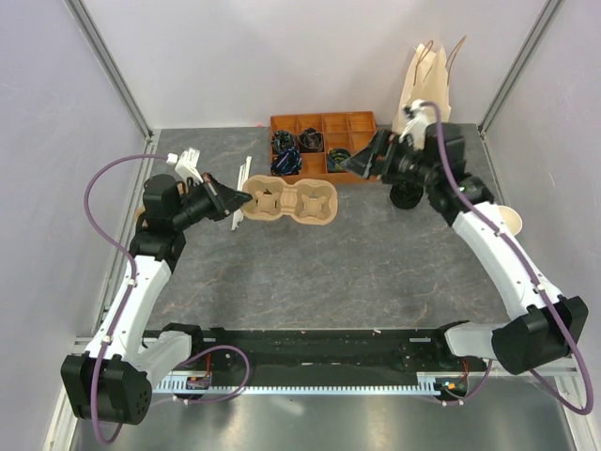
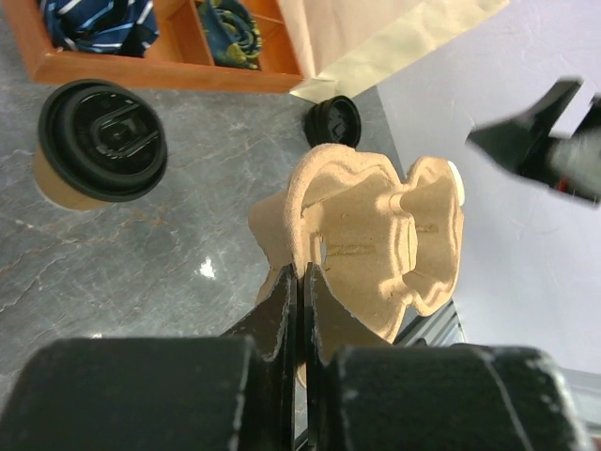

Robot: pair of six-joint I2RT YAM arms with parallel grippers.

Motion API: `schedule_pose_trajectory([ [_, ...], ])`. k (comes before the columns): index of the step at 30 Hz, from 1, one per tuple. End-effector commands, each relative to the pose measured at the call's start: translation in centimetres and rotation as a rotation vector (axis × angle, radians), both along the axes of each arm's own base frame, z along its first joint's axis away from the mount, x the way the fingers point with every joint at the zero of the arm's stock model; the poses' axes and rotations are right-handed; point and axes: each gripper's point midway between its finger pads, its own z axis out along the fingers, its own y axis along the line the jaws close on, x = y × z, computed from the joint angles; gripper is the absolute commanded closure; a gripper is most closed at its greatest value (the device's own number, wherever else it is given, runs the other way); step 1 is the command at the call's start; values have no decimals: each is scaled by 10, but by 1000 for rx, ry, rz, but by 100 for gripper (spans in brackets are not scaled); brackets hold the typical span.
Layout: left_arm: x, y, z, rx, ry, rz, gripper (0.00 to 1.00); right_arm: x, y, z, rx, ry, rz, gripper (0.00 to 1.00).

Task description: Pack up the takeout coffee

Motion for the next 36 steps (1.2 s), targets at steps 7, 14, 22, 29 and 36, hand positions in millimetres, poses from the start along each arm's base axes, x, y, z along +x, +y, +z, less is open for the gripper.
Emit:
schedule_pose_trajectory([
  [7,-5,-11,42,-29,-148,-84,98,105,-177,75,-229,-189,-432,5],
  [14,-6,-10,39,-27,-153,-83,98,175,-249,69,-355,-209,-634,7],
  [22,-6,-9,36,-18,-155,-77,98,222,-265,56,-382,-239,-673,12],
  [29,-3,-8,33,-13,-150,-73,98,255,-263,27,-365,-236,-642,21],
  [36,0,-7,32,-3,-148,-71,98,269,-267,31,-360,-294,-658,48],
])
